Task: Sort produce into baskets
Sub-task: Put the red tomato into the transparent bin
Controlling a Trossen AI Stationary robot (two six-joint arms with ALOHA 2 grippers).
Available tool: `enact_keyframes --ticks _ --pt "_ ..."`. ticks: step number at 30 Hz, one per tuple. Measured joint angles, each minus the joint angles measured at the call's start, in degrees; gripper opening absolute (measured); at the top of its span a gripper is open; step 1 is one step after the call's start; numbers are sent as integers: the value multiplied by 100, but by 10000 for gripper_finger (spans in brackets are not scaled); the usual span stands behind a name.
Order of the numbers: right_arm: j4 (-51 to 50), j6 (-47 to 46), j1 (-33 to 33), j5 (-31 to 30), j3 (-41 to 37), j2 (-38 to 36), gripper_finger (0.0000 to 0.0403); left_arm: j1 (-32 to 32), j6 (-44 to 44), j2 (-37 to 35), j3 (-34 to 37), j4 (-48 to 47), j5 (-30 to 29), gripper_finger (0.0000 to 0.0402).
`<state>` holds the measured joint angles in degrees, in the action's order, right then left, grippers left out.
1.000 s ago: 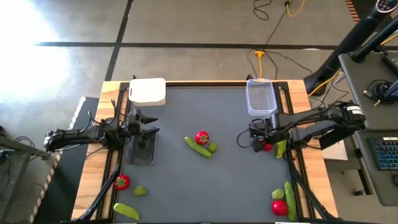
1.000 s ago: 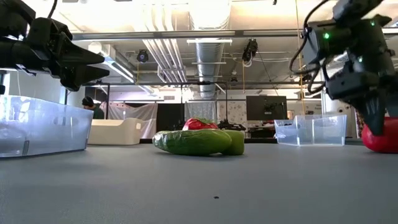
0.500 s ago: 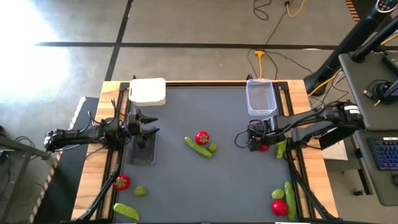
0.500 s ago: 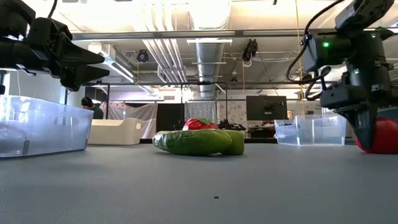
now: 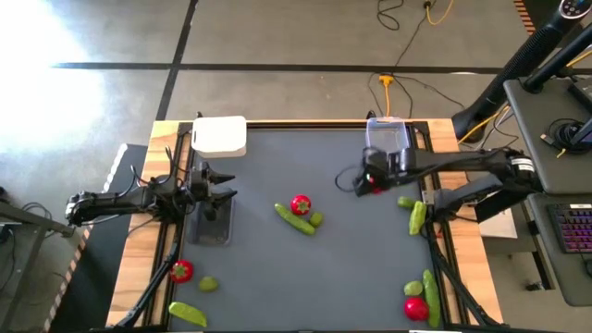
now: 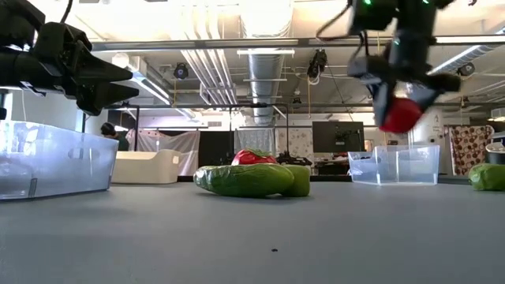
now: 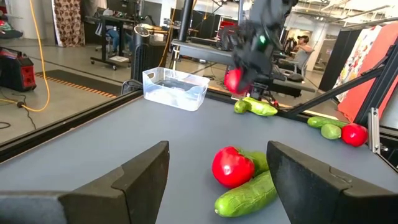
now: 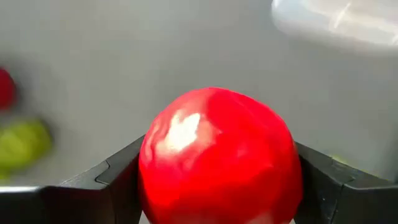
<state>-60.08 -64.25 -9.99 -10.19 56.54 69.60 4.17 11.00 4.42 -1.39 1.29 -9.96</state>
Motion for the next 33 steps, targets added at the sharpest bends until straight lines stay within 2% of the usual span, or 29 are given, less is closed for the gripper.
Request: enact_keyframes --ticks 5,11,16,20,26,33 --pt "-354 831 -933 -377 612 -4 285 1 0 -1 0 -1 0 253" --pt "-383 1775 -2257 -351 639 104 285 0 0 0 0 -1 0 253" --pt "-269 2475 -3171 -325 411 646 284 -1 0 -1 0 -1 0 253" --pt "421 2957 -3750 -303 383 1267 287 0 0 -1 0 0 0 253" --pt "1167 3426 -4382 -286 711 2234 286 -1 0 1 0 0 0 253" --pt "1302 3912 -4505 -290 1262 2971 291 -1 0 -1 0 -1 0 253"
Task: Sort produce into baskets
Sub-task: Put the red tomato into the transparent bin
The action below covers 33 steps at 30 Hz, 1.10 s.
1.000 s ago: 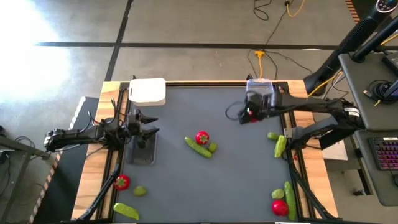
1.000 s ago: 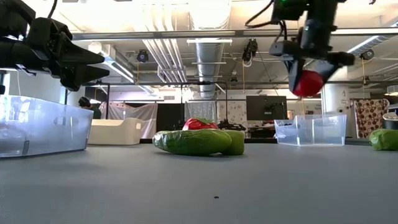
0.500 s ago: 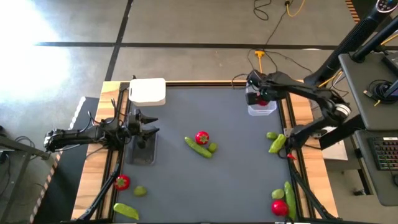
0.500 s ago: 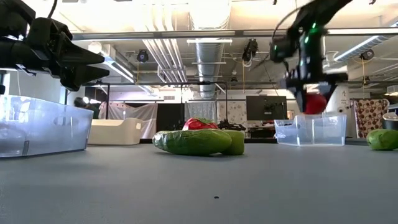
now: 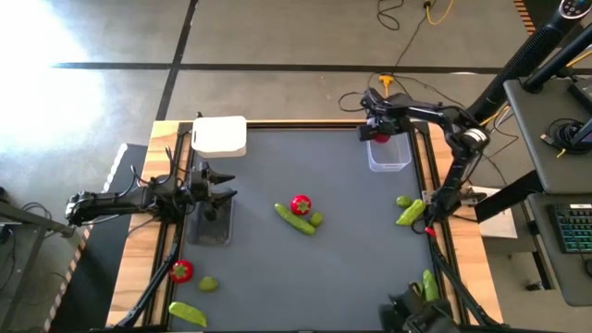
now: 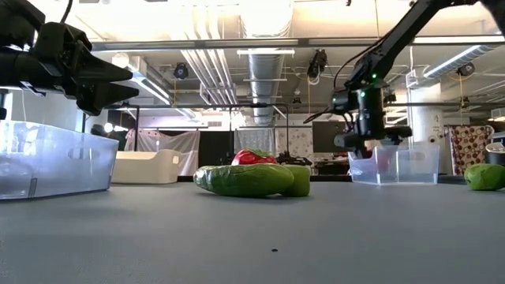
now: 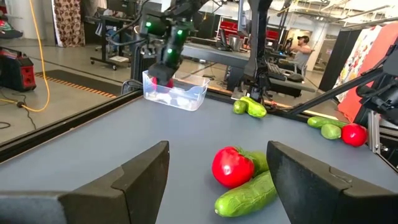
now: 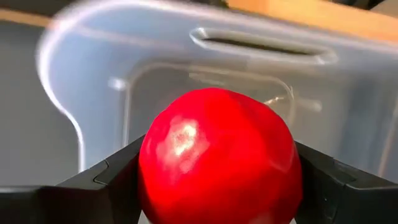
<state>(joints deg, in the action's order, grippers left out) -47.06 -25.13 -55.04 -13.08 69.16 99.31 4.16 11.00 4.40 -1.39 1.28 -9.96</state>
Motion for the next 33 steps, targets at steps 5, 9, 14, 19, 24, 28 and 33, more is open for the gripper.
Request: enact_keyframes --ticks 5,9,14,19,24,28,33 --pt "2 173 -40 -2 210 297 297 0 1 0 0 0 0 253" --pt "-6 257 -44 0 300 401 318 1 0 1 0 0 0 253" --pt "-9 265 -40 -2 397 396 346 2 0 0 0 0 0 253" --pt "-37 263 -11 -15 499 224 357 0 0 0 0 0 0 253" --pt "-124 154 62 -42 510 -170 358 1 0 1 0 0 0 253" --pt "-434 36 282 -64 510 -688 358 2 0 0 0 0 0 253" --pt "-848 44 1213 0 464 -1587 359 2 0 1 0 0 0 253"
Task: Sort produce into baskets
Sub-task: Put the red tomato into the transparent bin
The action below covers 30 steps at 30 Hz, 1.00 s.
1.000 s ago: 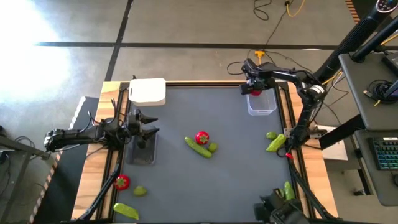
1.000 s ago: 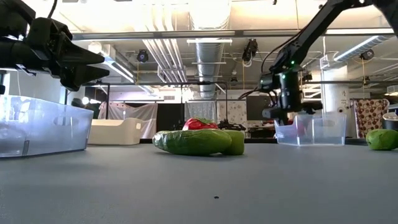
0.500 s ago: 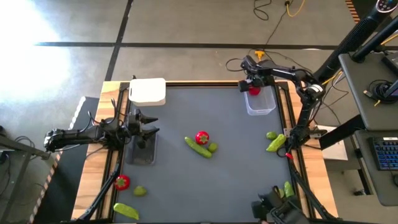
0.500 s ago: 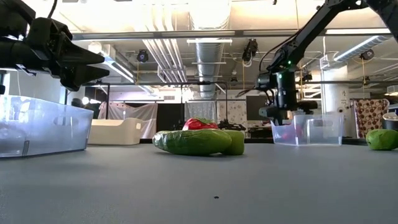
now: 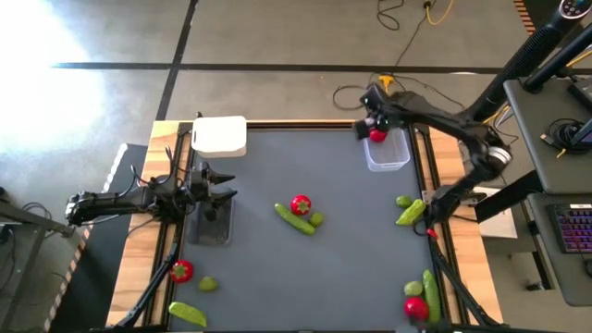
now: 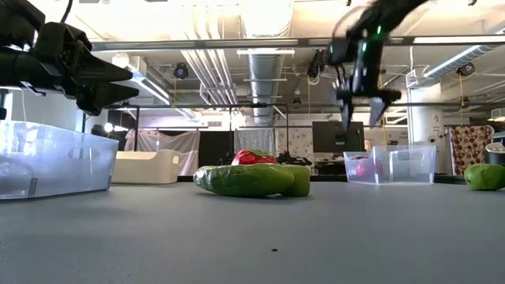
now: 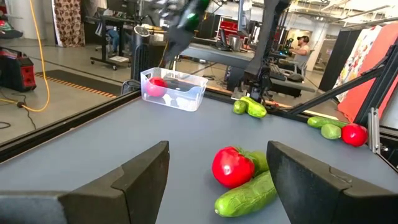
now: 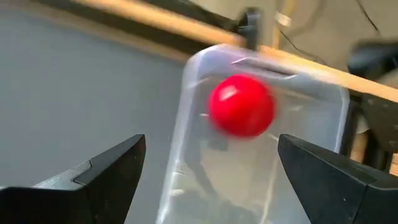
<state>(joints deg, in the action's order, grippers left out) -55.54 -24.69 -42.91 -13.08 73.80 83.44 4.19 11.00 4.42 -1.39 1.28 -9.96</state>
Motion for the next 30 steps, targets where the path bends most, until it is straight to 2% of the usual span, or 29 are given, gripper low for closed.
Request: enact_keyframes --ticks 4,9,15,20,26,30 --pt "-479 -677 1175 167 -15 -563 359 0 0 0 1 0 0 253" --pt "-904 -2063 2913 359 -85 -965 359 0 0 -1 0 0 0 253" --pt "-1210 -3914 4991 443 -101 -1047 359 -1 0 0 0 0 0 253" --pt "-1193 -5407 6302 537 -173 -924 359 0 0 1 0 0 0 253" --pt "-1171 -6735 7580 1303 -234 -603 359 0 0 1 0 1 0 253" --pt "-1080 -7580 8247 2374 -234 -309 359 0 0 1 0 0 0 253"
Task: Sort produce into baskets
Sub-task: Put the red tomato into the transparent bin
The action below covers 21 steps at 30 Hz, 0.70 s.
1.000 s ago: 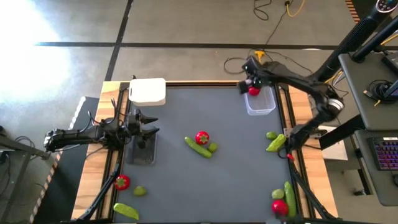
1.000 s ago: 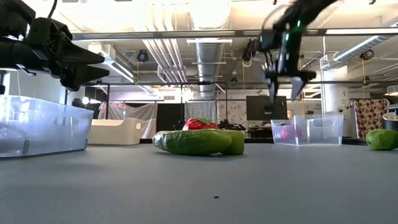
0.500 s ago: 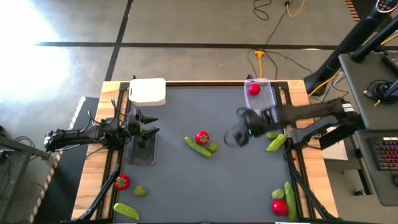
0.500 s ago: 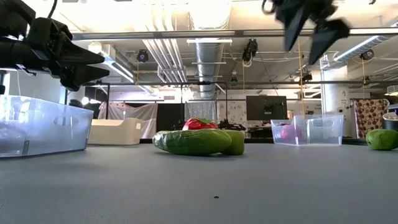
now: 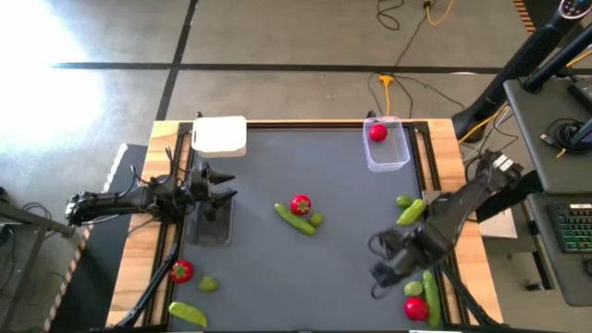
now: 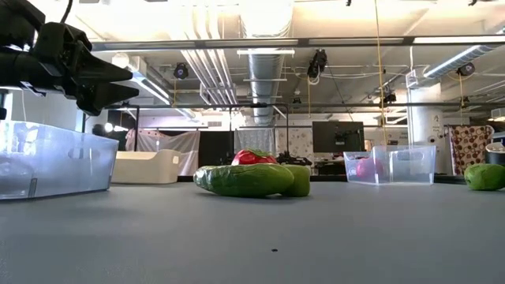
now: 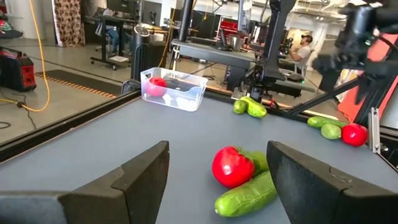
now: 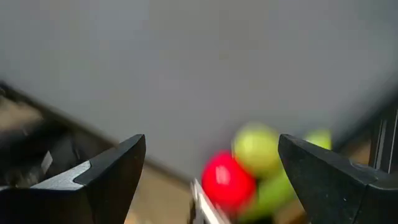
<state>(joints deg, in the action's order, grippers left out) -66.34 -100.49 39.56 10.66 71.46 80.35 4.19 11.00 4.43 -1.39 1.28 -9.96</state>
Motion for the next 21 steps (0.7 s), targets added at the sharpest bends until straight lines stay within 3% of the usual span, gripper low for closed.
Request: enact_keyframes --ticks 5,11,21 --pt "300 -648 535 1020 -2 411 359 -2 0 0 1 0 0 253" --pt "972 -639 846 1515 -2 1020 359 -1 0 0 0 0 0 253" --pt "1141 168 893 2266 -22 1836 359 0 0 0 1 0 0 253"
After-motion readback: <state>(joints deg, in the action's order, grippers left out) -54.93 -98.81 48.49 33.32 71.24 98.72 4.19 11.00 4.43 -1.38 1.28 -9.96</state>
